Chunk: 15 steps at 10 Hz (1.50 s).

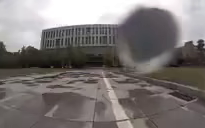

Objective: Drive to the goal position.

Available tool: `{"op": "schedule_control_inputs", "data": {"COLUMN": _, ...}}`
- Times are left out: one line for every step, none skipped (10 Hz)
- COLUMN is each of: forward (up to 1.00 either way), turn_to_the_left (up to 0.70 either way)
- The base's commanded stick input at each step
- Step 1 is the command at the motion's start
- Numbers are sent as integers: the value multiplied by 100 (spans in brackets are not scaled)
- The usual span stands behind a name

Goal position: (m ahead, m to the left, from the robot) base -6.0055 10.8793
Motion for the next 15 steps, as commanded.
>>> {"op": "schedule_control_inputs", "data": {"forward": 70, "turn_to_the_left": 0}}
{"op": "schedule_control_inputs", "data": {"forward": 70, "turn_to_the_left": 0}}
{"op": "schedule_control_inputs", "data": {"forward": 70, "turn_to_the_left": 0}}
{"op": "schedule_control_inputs", "data": {"forward": 70, "turn_to_the_left": 0}}
{"op": "schedule_control_inputs", "data": {"forward": 70, "turn_to_the_left": 0}}
{"op": "schedule_control_inputs", "data": {"forward": 70, "turn_to_the_left": 0}}
{"op": "schedule_control_inputs", "data": {"forward": 70, "turn_to_the_left": 0}}
{"op": "schedule_control_inputs", "data": {"forward": 70, "turn_to_the_left": 0}}
{"op": "schedule_control_inputs", "data": {"forward": 70, "turn_to_the_left": 0}}
{"op": "schedule_control_inputs", "data": {"forward": 70, "turn_to_the_left": 0}}
{"op": "schedule_control_inputs", "data": {"forward": 70, "turn_to_the_left": 0}}
{"op": "schedule_control_inputs", "data": {"forward": 70, "turn_to_the_left": 0}}
{"op": "schedule_control_inputs", "data": {"forward": 70, "turn_to_the_left": 0}}
{"op": "schedule_control_inputs", "data": {"forward": 70, "turn_to_the_left": 0}}
{"op": "schedule_control_inputs", "data": {"forward": 70, "turn_to_the_left": 0}}
